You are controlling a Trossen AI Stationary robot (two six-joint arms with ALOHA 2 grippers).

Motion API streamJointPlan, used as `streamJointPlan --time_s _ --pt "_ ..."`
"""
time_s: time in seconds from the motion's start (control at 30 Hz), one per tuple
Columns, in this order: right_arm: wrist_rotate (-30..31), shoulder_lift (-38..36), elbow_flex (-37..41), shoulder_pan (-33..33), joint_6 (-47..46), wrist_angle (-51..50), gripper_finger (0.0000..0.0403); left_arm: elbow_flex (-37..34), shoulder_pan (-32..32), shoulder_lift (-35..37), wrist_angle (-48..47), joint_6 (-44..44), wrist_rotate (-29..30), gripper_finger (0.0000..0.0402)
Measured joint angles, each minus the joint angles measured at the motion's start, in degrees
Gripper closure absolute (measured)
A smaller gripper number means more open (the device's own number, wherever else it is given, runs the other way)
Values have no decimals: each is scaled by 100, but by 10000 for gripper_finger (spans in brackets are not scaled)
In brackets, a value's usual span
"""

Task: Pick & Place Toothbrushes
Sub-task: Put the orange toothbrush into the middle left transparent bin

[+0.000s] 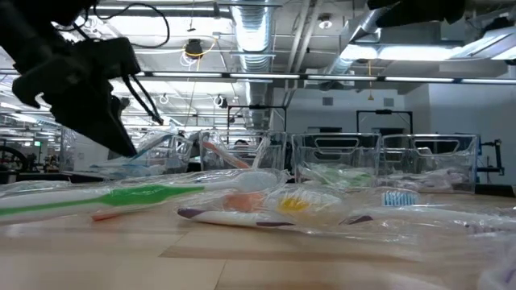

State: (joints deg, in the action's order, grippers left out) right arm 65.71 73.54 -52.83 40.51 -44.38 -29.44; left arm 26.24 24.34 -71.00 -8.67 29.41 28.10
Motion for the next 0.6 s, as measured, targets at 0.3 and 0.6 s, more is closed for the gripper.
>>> streamJointPlan --time_s 0.3,0.6 --pt "-13 0 10 -155 -131 82 154 0 -153 -489 -7 671 16 315" --pt "-26 0 10 -155 -114 82 154 0 -151 -754 -16 863 -7 315"
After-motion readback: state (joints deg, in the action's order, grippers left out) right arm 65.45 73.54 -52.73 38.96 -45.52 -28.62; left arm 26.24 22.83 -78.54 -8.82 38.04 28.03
